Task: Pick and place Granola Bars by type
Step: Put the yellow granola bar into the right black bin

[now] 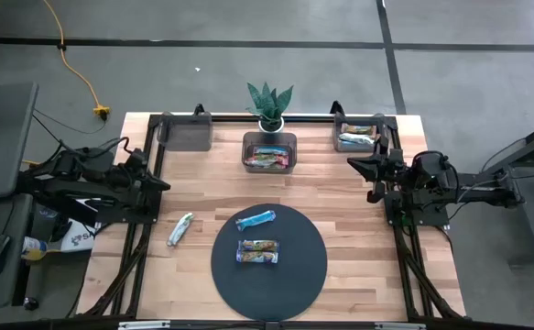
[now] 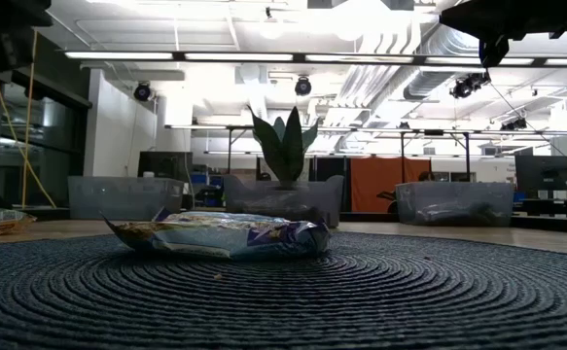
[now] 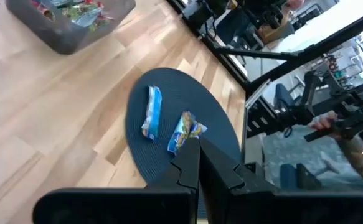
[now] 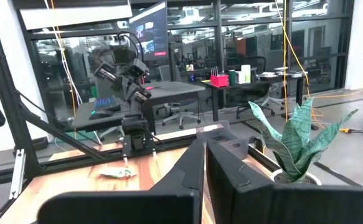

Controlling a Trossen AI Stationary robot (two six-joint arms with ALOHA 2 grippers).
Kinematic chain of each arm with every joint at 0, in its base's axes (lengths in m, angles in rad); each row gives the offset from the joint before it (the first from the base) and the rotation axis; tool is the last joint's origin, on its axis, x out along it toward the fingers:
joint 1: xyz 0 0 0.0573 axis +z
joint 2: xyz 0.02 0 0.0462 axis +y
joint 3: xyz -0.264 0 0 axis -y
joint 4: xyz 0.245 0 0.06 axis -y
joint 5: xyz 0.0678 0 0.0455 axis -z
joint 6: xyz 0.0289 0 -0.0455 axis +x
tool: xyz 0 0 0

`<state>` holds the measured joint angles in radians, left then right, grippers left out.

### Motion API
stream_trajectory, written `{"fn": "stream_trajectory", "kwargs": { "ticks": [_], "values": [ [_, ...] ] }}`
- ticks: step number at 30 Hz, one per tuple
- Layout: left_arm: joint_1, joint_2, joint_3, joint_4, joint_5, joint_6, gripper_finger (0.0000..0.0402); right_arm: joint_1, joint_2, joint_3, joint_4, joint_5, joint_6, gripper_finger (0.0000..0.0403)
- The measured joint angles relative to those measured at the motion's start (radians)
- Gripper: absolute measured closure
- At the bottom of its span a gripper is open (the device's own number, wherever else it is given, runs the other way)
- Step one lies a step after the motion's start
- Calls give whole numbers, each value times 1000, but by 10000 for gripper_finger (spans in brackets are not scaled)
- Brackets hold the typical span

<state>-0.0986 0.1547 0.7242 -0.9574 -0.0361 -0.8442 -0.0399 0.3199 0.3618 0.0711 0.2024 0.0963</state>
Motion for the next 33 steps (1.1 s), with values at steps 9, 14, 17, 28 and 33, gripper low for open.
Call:
{"fn": "stream_trajectory", "kwargs": {
  "ticks": [9, 14, 17, 28, 33],
  "values": [
    [0, 79, 0, -126, 165, -232, 401, 0, 0, 0, 0, 0, 8, 402],
    [0, 214, 0, -245, 234, -296, 401, 0, 0, 0, 0, 0, 7, 402],
    [0, 310, 0, -302, 234, -313, 401, 0, 0, 0, 0, 0, 7, 402],
    [0, 660, 74, -290, 189, -278, 401, 0, 0, 0, 0, 0, 8, 402],
    [-1, 750, 76, -292, 206, -289, 376, 0, 0, 0, 0, 0, 8, 402]
  ]
}}
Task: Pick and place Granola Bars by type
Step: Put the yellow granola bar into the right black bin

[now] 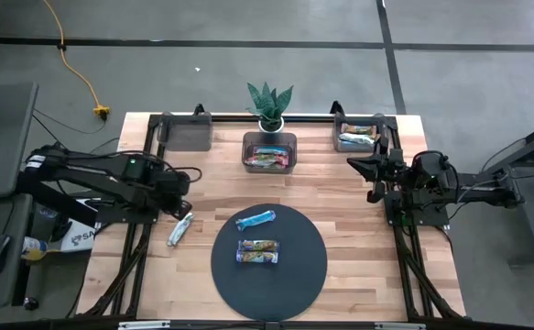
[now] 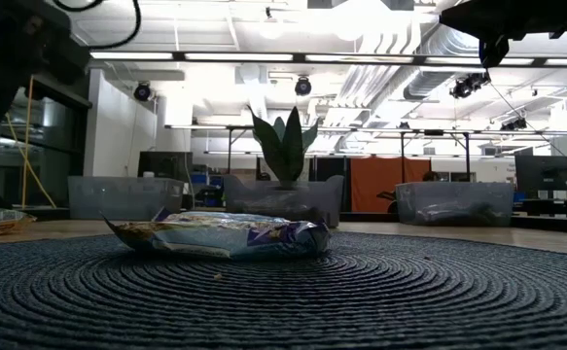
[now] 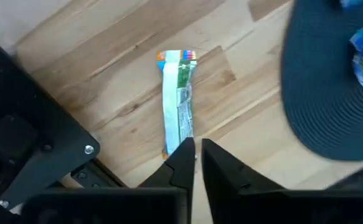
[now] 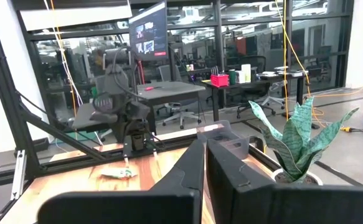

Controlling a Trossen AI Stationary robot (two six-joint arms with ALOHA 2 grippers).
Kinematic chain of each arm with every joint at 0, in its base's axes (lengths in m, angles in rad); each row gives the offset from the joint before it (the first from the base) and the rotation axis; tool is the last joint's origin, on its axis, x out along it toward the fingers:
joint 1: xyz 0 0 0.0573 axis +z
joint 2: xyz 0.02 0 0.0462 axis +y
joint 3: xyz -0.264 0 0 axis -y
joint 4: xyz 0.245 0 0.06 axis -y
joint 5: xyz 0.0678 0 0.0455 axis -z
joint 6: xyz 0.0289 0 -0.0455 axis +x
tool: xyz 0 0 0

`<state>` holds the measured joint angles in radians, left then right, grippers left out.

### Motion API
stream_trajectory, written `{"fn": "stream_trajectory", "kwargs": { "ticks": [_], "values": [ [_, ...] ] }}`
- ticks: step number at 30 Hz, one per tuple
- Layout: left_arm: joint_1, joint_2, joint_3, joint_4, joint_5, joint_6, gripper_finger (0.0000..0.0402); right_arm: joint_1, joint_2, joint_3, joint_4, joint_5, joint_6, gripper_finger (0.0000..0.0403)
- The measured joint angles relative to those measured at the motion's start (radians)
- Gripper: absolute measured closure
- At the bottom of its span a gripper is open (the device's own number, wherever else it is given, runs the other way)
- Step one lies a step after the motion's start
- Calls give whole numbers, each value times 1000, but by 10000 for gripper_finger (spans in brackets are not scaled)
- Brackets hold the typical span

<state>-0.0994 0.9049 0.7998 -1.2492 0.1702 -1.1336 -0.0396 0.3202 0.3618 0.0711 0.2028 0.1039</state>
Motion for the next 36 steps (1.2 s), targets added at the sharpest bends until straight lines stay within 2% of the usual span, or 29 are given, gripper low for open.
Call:
{"fn": "stream_trajectory", "kwargs": {
  "ticks": [5, 10, 14, 21, 26, 36],
  "values": [
    [-3, 49, 0, 30, -1, -50, 305, 0, 0, 0, 0, 0, 0, 402],
    [-51, 81, 0, 53, -26, -127, 224, 0, 0, 0, 0, 0, 0, 402],
    [-117, 113, 0, 48, -51, -224, 186, 0, 0, 0, 0, 0, 0, 402],
    [-246, 213, 0, 57, -140, -385, 177, 0, 0, 0, 0, 0, 0, 402],
    [-302, 303, 0, 118, -155, -417, 177, 0, 0, 0, 0, 0, 0, 402],
    [-314, 458, -1, 125, -196, -418, 177, 0, 0, 0, 0, 0, 0, 402]
  ]
}}
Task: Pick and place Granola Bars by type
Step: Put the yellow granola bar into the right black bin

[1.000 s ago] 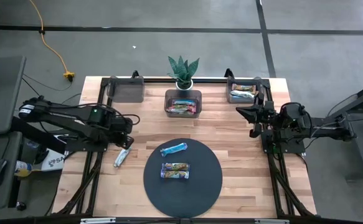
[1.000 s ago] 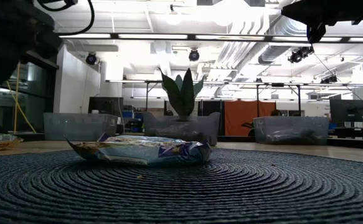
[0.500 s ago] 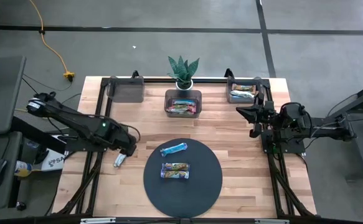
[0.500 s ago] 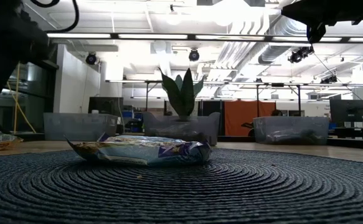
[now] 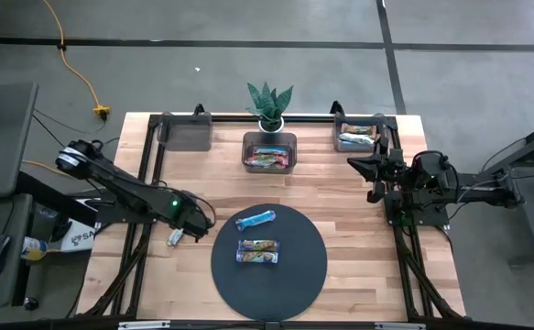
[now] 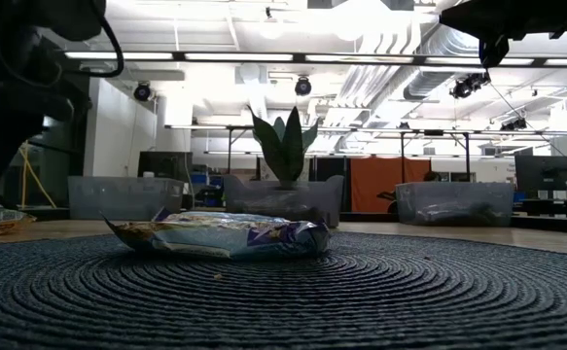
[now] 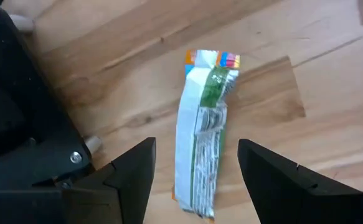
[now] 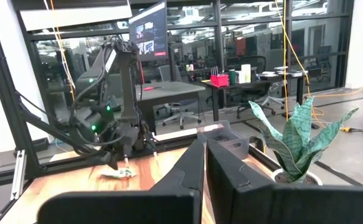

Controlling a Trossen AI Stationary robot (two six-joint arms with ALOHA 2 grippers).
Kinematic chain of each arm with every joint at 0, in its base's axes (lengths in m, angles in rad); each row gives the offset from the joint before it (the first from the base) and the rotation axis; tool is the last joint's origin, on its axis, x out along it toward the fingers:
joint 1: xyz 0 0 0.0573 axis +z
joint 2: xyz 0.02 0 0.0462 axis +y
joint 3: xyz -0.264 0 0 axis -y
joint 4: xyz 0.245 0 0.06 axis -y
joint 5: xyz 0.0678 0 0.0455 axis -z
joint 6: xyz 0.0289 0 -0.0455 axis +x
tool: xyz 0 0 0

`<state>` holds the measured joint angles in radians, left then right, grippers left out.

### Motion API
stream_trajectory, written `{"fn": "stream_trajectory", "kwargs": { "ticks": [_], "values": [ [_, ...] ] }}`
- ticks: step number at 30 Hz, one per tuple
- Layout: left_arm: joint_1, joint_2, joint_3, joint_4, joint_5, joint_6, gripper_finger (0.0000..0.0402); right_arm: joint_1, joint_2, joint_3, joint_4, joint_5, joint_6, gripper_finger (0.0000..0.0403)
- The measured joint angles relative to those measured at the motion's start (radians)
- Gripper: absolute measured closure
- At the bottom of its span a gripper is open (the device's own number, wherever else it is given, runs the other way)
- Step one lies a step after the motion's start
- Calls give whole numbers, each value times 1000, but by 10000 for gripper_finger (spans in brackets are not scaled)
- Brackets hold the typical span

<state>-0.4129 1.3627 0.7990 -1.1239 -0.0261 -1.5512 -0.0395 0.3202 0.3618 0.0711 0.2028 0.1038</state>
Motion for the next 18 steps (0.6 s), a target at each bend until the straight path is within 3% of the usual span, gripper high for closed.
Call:
{"fn": "stream_trajectory", "kwargs": {
  "ticks": [18],
  "values": [
    [0, 16, -154, 242, 49, 47, 177, 0, 0, 0, 0, 0, 0, 402]
  ]
}}
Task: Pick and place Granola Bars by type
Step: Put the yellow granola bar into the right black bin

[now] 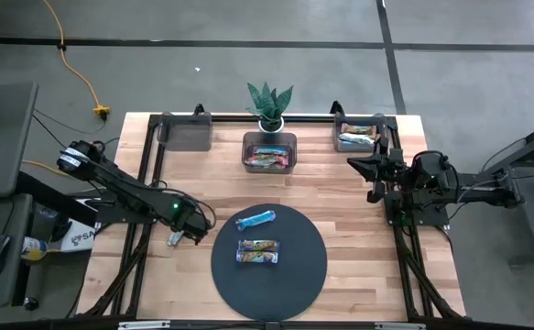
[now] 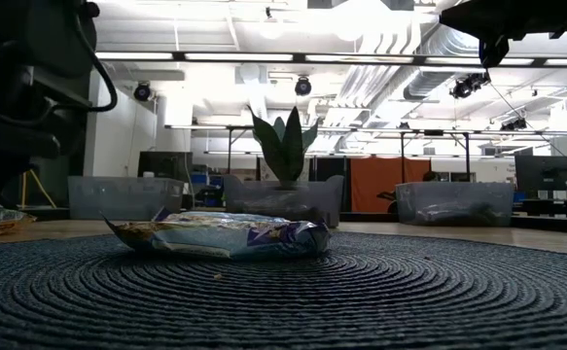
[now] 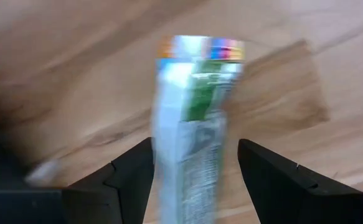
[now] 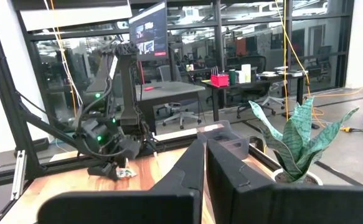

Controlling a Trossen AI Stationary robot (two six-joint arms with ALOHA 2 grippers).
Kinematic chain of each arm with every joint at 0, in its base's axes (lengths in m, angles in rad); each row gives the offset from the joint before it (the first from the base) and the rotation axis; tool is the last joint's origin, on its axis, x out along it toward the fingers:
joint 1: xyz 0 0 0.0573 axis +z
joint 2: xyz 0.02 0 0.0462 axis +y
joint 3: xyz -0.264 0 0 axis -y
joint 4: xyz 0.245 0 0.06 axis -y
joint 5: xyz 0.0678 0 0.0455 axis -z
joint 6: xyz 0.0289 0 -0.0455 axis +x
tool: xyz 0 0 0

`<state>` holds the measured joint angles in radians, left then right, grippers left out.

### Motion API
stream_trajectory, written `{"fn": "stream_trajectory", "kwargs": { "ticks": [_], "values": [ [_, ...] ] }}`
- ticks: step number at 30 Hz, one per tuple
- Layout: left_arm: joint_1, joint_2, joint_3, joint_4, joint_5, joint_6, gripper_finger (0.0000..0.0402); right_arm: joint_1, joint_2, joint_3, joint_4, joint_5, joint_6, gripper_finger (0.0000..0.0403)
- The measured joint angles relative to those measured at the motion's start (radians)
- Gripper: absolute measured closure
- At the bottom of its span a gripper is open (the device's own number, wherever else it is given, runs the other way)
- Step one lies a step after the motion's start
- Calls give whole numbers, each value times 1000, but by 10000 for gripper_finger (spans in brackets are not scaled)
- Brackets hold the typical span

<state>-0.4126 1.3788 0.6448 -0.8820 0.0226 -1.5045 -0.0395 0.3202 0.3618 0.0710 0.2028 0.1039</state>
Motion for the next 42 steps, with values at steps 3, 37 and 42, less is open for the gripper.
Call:
{"fn": "stream_trajectory", "kwargs": {
  "ticks": [3, 37, 42],
  "values": [
    [1, -5, -35, 75, 21, 7, 177, 0, 0, 0, 0, 0, 0, 402],
    [-1, -2, -46, 128, 5, 118, 339, 0, 0, 0, 0, 0, 0, 402],
    [-1, -2, -46, 124, -1, 125, 358, 0, 0, 0, 0, 0, 0, 402]
  ]
}}
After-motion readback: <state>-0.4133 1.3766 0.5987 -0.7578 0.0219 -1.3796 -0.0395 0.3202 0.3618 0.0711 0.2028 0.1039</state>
